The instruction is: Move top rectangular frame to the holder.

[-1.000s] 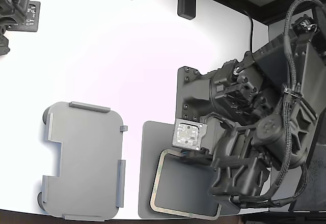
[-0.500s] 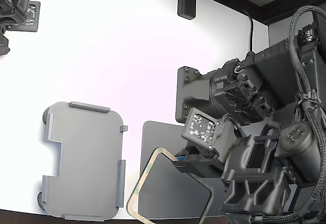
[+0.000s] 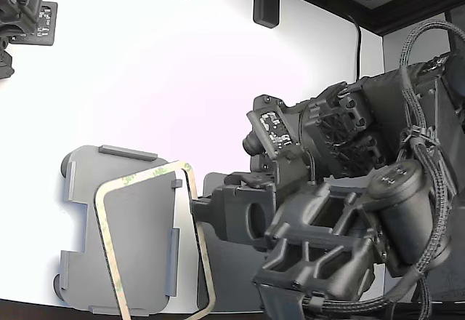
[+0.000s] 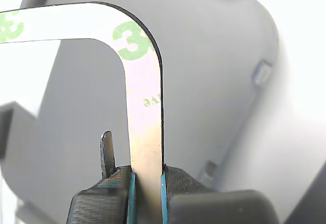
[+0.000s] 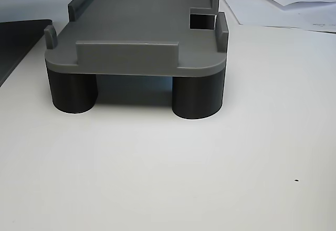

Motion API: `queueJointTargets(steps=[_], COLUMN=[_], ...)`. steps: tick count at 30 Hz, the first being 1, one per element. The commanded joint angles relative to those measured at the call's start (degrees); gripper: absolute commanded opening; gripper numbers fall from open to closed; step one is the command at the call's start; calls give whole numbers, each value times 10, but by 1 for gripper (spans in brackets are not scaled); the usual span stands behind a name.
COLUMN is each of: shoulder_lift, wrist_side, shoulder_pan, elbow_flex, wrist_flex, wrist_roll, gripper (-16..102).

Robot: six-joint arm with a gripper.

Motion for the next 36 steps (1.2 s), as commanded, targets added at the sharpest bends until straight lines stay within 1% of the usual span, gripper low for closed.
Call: queueJointTargets(steps=[1,7,14,29,36], shoulder_lift=[-20,-62,-88,-69,-72], wrist_side=[4,-33,-92,-85,-98], shoulder_pan=[-19,-27,-46,-63,-81], elbow_flex=[-40,-69,-75,-20,-1], wrist_flex=[4,4,4,2,-31], wrist_roll=[54,165,204,155,131], gripper=[-11,-11,-11,-11,-11])
